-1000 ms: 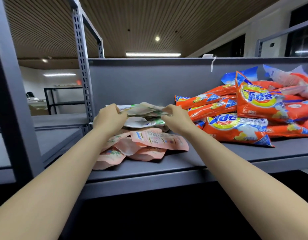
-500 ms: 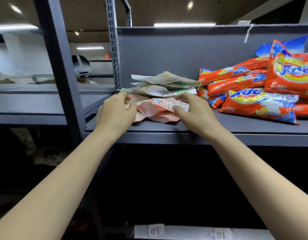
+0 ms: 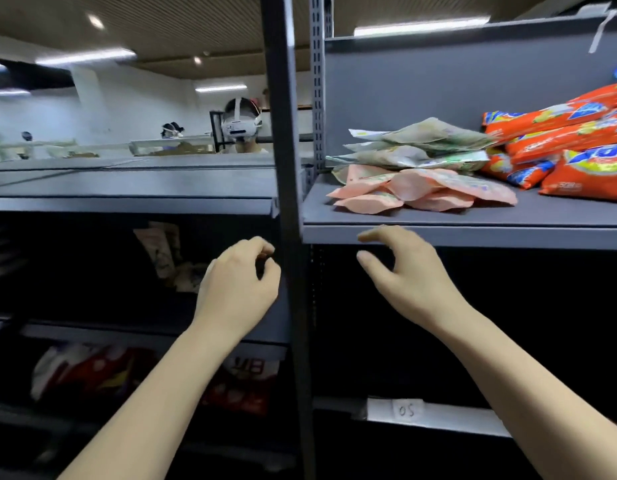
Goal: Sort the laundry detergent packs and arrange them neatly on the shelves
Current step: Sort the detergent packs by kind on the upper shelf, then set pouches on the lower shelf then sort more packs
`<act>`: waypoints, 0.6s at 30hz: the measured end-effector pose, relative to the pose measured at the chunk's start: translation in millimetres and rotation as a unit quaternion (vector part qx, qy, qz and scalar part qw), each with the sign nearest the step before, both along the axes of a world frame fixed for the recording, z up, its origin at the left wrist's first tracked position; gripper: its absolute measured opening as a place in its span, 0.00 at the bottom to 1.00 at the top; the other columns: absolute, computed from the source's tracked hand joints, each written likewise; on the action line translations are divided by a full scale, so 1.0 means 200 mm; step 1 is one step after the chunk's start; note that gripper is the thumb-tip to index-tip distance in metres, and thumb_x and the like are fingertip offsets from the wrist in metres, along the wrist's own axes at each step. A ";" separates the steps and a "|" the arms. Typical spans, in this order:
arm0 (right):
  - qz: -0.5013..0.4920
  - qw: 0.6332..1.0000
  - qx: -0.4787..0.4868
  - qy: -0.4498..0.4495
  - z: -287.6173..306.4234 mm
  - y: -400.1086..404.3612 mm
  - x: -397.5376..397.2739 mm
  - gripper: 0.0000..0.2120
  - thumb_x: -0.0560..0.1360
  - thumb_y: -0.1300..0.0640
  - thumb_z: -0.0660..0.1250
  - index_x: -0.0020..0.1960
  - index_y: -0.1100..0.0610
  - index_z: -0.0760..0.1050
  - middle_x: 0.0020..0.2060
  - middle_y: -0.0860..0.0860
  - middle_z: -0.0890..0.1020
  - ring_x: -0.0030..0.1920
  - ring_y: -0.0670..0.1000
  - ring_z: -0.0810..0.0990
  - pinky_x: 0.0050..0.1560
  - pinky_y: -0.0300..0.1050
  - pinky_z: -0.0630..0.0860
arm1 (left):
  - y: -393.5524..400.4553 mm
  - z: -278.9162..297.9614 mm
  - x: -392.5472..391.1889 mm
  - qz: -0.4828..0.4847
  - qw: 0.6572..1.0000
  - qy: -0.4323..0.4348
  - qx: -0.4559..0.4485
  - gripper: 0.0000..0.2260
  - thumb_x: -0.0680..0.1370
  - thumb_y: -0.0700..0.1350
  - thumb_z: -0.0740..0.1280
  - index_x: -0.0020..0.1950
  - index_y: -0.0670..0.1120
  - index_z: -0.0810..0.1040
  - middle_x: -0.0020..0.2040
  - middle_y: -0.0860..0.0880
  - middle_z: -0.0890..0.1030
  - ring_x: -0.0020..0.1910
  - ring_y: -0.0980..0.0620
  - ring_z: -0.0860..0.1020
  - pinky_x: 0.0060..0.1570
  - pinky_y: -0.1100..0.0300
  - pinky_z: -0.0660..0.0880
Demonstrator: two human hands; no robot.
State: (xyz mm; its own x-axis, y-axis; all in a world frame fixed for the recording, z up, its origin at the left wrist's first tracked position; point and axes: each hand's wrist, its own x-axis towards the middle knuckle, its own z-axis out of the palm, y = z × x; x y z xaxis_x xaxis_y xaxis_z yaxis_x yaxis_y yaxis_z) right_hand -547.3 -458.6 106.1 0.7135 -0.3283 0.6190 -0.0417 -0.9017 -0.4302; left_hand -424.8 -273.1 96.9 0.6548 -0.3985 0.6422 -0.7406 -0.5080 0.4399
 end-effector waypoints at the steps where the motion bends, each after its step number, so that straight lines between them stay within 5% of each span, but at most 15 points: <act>1: -0.002 1.000 -0.003 0.008 -0.04 0.07 0.02 0.12 0.76 0.53 0.65 0.58 0.53 0.77 0.56 0.48 0.80 0.60 0.51 0.75 0.63 0.50 0.68 | 0.08 -0.03 0.03 0.005 1.000 0.017 0.009 0.08 0.76 0.44 0.62 0.53 0.50 0.77 0.49 0.54 0.80 0.50 0.52 0.77 0.54 0.52 0.73; 10: -0.002 0.988 -0.008 0.152 -0.35 0.58 0.31 0.16 0.77 0.46 0.62 0.63 0.48 0.73 0.59 0.44 0.77 0.59 0.48 0.74 0.58 0.45 0.69 | 0.69 -0.25 0.32 0.045 0.986 0.087 0.132 0.09 0.78 0.47 0.60 0.57 0.51 0.75 0.47 0.55 0.78 0.39 0.53 0.73 0.47 0.57 0.70; 14: -0.002 0.980 0.003 0.200 -0.43 0.73 0.44 0.17 0.77 0.46 0.61 0.64 0.48 0.71 0.60 0.44 0.76 0.61 0.48 0.72 0.58 0.45 0.69 | 0.86 -0.33 0.45 0.055 0.980 0.103 0.162 0.10 0.79 0.48 0.60 0.58 0.51 0.75 0.52 0.55 0.79 0.51 0.53 0.76 0.54 0.58 0.71; 18: -0.004 0.971 0.010 0.240 -0.49 0.81 0.58 0.17 0.78 0.46 0.60 0.65 0.48 0.70 0.61 0.44 0.75 0.63 0.49 0.71 0.61 0.47 0.68 | 0.97 -0.40 0.60 0.069 0.975 0.118 0.176 0.10 0.79 0.49 0.59 0.58 0.52 0.74 0.52 0.56 0.79 0.50 0.53 0.76 0.53 0.58 0.70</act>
